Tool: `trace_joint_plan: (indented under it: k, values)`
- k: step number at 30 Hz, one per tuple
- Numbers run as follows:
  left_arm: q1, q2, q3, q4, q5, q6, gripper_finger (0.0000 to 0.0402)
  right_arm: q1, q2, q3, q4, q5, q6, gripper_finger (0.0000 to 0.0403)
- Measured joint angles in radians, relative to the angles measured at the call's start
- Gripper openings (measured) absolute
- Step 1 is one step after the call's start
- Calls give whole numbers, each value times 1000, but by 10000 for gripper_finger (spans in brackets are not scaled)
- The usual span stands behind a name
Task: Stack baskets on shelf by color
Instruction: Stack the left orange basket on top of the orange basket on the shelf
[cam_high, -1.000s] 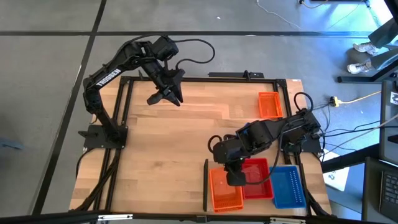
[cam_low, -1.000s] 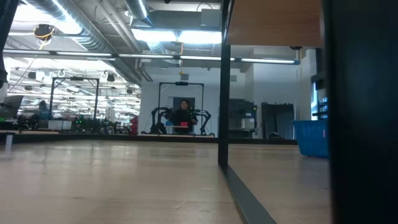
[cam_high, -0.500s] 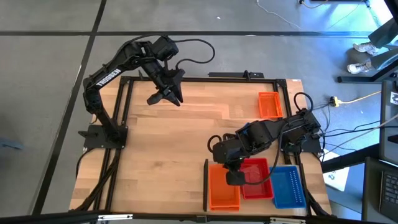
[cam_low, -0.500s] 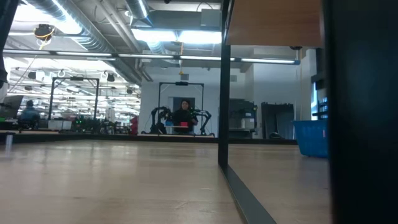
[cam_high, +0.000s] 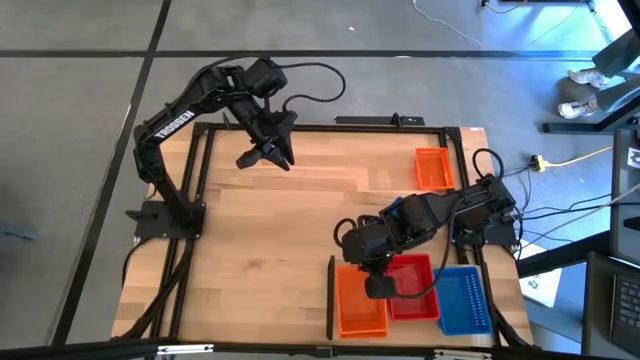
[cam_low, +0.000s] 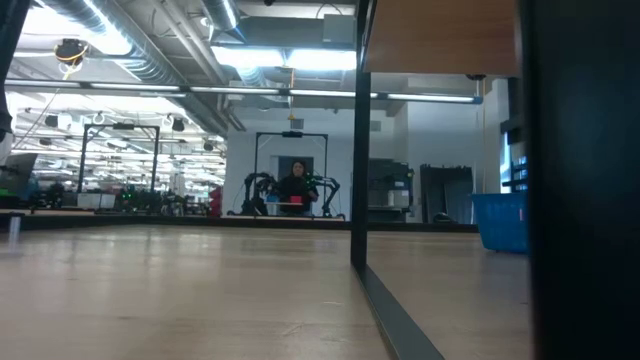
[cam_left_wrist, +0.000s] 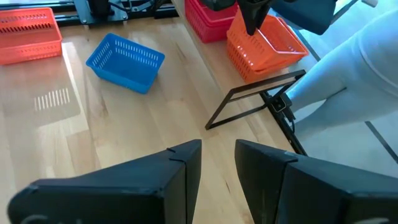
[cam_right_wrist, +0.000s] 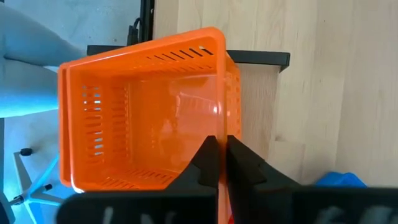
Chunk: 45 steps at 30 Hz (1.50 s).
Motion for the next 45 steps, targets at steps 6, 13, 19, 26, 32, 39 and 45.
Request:
trace_joint_plan:
  k: [6, 13, 19, 26, 32, 39, 45]
  values:
    - [0, 0, 0, 0, 0, 0, 89, 0, -1, 38, -5, 0, 0, 2]
    - [0, 0, 0, 0, 0, 0, 89, 0, -2, 81, -38, -43, 4, 2]
    - [0, 0, 0, 0, 0, 0, 89, 0, -3, 97, -37, -99, 7, 2]
    - [0, 0, 0, 0, 0, 0, 89, 0, -3, 97, 22, -128, 8, 2]
    - [0, 0, 0, 0, 0, 0, 89, -1, -3, 68, 24, -140, 35, 2]
    - [0, 0, 0, 0, 0, 0, 89, -2, -3, 44, 48, -160, 32, 2]
    - [0, 0, 0, 0, 0, 0, 89, -2, -3, 44, 47, -113, 25, 13]
